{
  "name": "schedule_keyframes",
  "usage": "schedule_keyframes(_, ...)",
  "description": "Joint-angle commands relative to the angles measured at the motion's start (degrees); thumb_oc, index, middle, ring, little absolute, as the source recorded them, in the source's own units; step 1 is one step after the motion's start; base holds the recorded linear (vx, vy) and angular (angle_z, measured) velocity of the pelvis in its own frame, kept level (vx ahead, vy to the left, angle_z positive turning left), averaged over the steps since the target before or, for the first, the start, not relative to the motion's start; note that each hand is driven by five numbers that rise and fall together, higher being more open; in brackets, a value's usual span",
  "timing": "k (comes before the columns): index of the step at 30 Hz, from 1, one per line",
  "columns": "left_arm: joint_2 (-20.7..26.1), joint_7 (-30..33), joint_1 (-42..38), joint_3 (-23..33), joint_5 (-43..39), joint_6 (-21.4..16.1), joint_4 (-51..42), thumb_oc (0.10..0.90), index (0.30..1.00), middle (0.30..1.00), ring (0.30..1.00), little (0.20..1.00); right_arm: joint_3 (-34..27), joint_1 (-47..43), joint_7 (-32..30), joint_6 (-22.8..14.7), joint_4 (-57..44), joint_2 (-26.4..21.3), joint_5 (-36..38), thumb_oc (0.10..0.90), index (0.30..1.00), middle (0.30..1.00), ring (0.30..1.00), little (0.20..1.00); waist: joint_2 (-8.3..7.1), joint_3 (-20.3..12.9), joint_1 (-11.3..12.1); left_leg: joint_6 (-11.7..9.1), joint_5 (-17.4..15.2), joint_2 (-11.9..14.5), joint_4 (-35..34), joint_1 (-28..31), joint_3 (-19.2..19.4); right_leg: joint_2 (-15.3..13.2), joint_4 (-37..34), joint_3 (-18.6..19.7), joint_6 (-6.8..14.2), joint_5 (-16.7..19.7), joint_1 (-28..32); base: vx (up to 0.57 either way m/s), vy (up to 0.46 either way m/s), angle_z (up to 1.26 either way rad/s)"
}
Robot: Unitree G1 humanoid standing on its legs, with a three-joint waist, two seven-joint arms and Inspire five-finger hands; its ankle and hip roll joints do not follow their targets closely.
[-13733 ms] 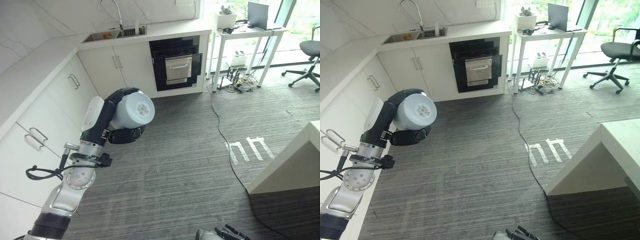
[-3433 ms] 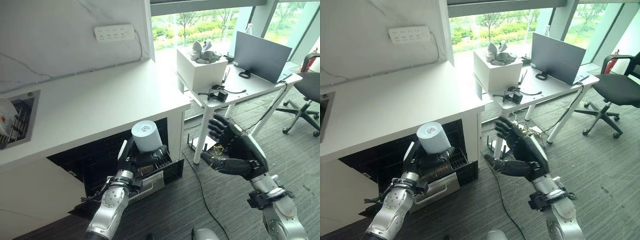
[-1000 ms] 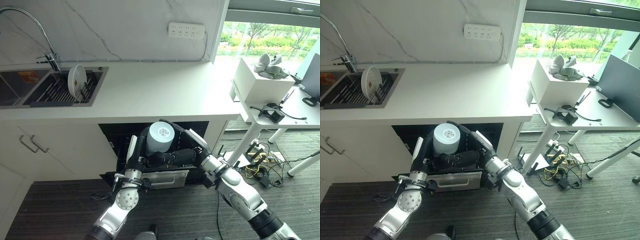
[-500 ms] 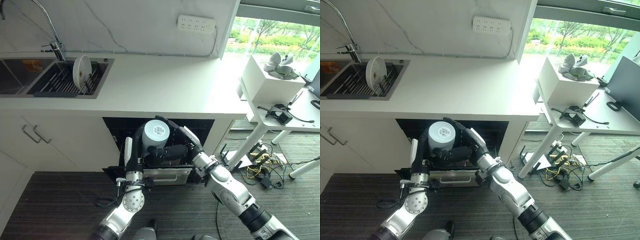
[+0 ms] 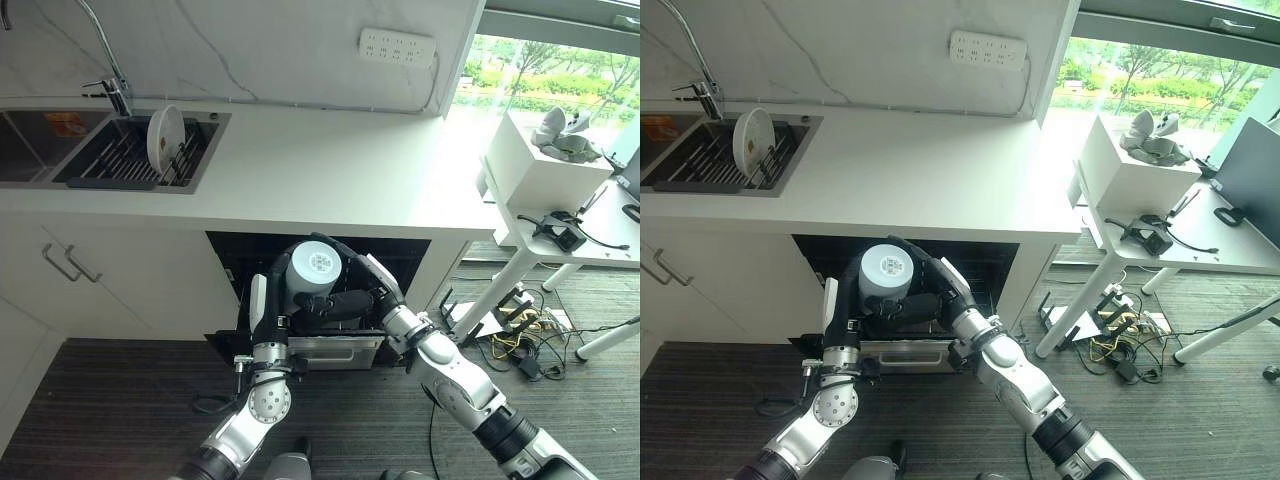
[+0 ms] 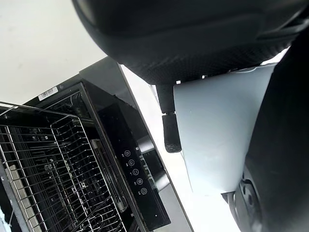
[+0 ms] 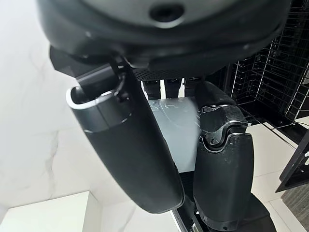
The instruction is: Place the dishes in the dishwasher.
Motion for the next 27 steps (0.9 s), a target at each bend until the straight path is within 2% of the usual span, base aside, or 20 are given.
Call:
schedule_keyframes(1, -2.4, -2.3, -9.3, -5.2, 6.4, -10.8, -7.3, 0.400, 0.300, 0.300, 0.300, 0.300, 1.8, -9.1, 5.4, -4.8, -1.8, 4.4, 0.3, 0.400, 0.300, 0.300, 0.300, 0.300, -0.29, -1.4, 1.3, -1.2, -15.9, 1.6, 5.8, 2.7, -1.1, -2.7, -1.8, 2.2, 5.4, -2.8, 0.9, 0.00, 0.000, 0.00)
schedule_keyframes(4, -2.3, -3.3, -9.6, -5.7, 5.6, -11.6, -7.2, 0.400, 0.300, 0.300, 0.300, 0.300, 2.2, -9.8, 6.1, -5.1, -2.0, 3.9, 0.8, 0.400, 0.300, 0.300, 0.300, 0.300, -0.40, -1.4, 1.5, -1.1, -15.8, 1.5, 5.8, 2.6, -1.3, -2.7, -1.8, 2.3, 5.4, -2.7, 0.9, 0.00, 0.000, 0.00)
schedule_keyframes(7, -2.4, -6.8, -9.6, -6.6, 3.4, -14.0, -7.3, 0.400, 0.300, 0.300, 0.300, 0.300, 2.4, -10.3, 6.7, -5.7, -1.8, 4.1, 1.5, 0.400, 0.300, 0.300, 0.300, 0.300, -0.42, -1.5, 1.5, -1.1, -15.9, 1.5, 5.8, 2.7, -1.3, -2.7, -1.8, 2.3, 5.5, -2.6, 0.9, 0.00, 0.000, 0.00)
schedule_keyframes(14, -3.1, -13.6, -10.0, -8.4, -1.8, -14.4, -7.6, 0.400, 0.300, 0.300, 0.300, 0.300, 2.6, -10.8, 8.7, -6.3, -2.2, 4.5, 0.8, 0.400, 0.300, 0.300, 0.300, 0.300, -0.22, -1.5, 1.3, -1.0, -15.9, 1.5, 5.8, 2.9, -1.2, -2.6, -1.8, 2.4, 5.4, -2.7, 1.0, 0.00, 0.000, 0.00)
schedule_keyframes(15, -3.2, -13.7, -10.1, -8.7, -2.4, -13.8, -7.3, 0.420, 0.331, 0.331, 0.331, 0.331, 2.7, -10.8, 8.1, -6.9, -2.1, 4.5, 0.8, 0.400, 0.300, 0.300, 0.300, 0.300, -0.14, -1.5, 1.3, -1.1, -15.8, 1.6, 5.8, 2.9, -1.1, -2.7, -1.8, 2.3, 5.3, -2.7, 1.0, 0.00, 0.000, 0.00)
schedule_keyframes(16, -3.3, -13.5, -10.1, -8.9, -2.4, -13.6, -7.1, 0.574, 0.561, 0.561, 0.561, 0.561, 2.6, -10.8, 7.6, -7.1, -2.1, 4.5, 1.2, 0.400, 0.300, 0.300, 0.300, 0.300, -0.12, -1.5, 1.2, -1.1, -15.8, 1.6, 5.8, 2.9, -1.0, -2.7, -1.8, 2.3, 5.3, -2.7, 1.0, 0.00, 0.000, 0.00)
schedule_keyframes(17, -3.3, -13.5, -10.1, -9.0, -2.4, -13.5, -6.8, 0.800, 0.900, 0.900, 0.900, 0.900, 2.5, -10.7, 6.9, -7.4, -2.1, 4.6, 1.4, 0.400, 0.300, 0.300, 0.300, 0.300, -0.09, -1.5, 1.2, -1.1, -15.8, 1.7, 5.8, 2.9, -1.0, -2.6, -1.8, 2.2, 5.3, -2.7, 1.1, 0.00, 0.000, 0.00)
schedule_keyframes(19, -3.4, -14.1, -10.0, -9.0, -2.8, -13.1, -6.5, 0.800, 0.900, 0.900, 0.900, 0.900, 2.0, -10.5, 4.8, -8.7, -2.1, 4.7, 2.6, 0.400, 0.300, 0.300, 0.300, 0.300, 0.02, -1.6, 1.0, -1.1, -15.8, 1.7, 5.8, 3.0, -0.9, -2.7, -1.8, 2.2, 5.3, -2.8, 1.1, 0.00, 0.000, 0.00)
schedule_keyframes(24, -3.4, -14.0, -9.8, -8.7, -2.5, -11.3, -6.7, 0.800, 0.900, 0.900, 0.900, 0.900, -1.7, -8.5, 2.0, -12.1, -0.8, 6.3, 11.6, 0.400, 0.300, 0.300, 0.300, 0.300, 0.51, -1.7, 0.5, -1.1, -15.7, 1.9, 5.8, 3.2, -0.5, -2.9, -1.8, 1.9, 5.2, -2.9, 1.3, 0.00, 0.006, 0.00)
schedule_keyframes(27, -3.4, -14.2, -9.6, -8.8, -1.8, -9.3, -6.8, 0.800, 0.900, 0.900, 0.900, 0.900, -3.4, -7.1, 0.7, -15.1, -1.1, 7.3, 11.4, 0.400, 0.300, 0.300, 0.300, 0.300, 0.92, -1.6, 0.1, -1.0, -15.7, 1.9, 5.8, 3.3, -0.3, -2.9, -1.8, 1.9, 5.1, -3.0, 1.4, 0.01, 0.023, 0.00)
